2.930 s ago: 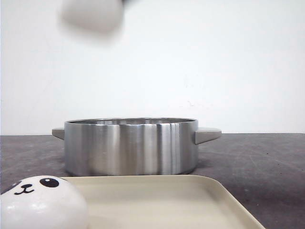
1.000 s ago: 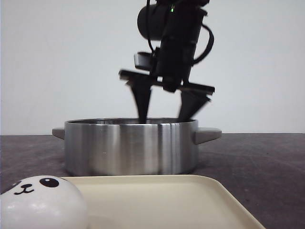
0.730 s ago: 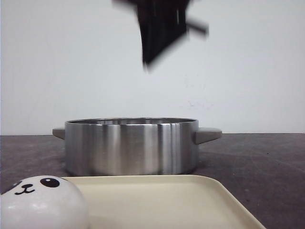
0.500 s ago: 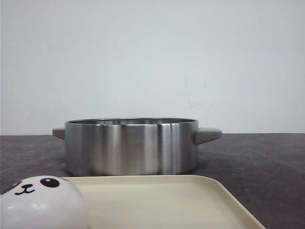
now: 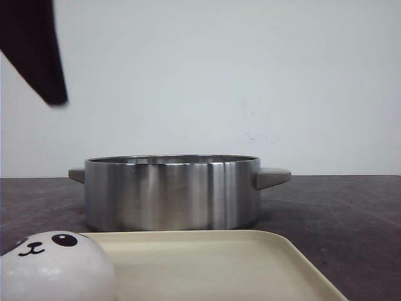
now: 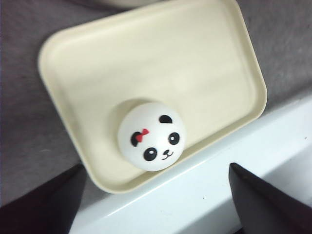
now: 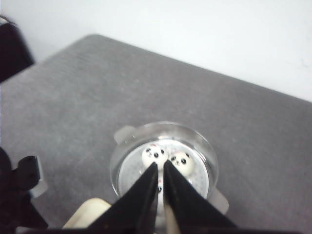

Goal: Steam buns
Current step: 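Raise the right gripper away and lower the left gripper to the last bun, then close the left gripper on the last bun and lift it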

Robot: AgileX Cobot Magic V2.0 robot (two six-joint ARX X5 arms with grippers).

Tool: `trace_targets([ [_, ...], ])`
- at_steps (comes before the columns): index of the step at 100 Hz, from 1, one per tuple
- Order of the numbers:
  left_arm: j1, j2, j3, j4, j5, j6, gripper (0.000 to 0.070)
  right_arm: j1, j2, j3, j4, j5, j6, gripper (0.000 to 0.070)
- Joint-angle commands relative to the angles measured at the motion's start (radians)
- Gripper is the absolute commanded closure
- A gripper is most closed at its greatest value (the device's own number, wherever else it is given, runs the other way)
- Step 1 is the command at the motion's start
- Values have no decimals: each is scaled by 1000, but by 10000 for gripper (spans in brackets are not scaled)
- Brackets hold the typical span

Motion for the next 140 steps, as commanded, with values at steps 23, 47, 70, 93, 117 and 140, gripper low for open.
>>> trace_targets([
  [23, -81, 203, 13, 42, -5, -16, 143, 14, 14, 17, -16, 3, 45, 690],
  [47, -109, 328, 13, 100, -30, -25, 144, 14, 14, 17, -18, 3, 43, 690],
  [70, -109, 399, 13, 120, -32, -27, 146, 18, 14, 17, -18, 3, 43, 690],
  [93, -109, 414, 13, 127, -57, -20, 424, 18, 14, 17, -29, 3, 42, 690],
  [117, -108, 414, 13, 126, -68, 31, 700, 18, 14, 17, -35, 3, 42, 690],
  [140, -118, 335, 71, 81, -70, 84, 700, 18, 14, 17, -39, 4, 42, 690],
])
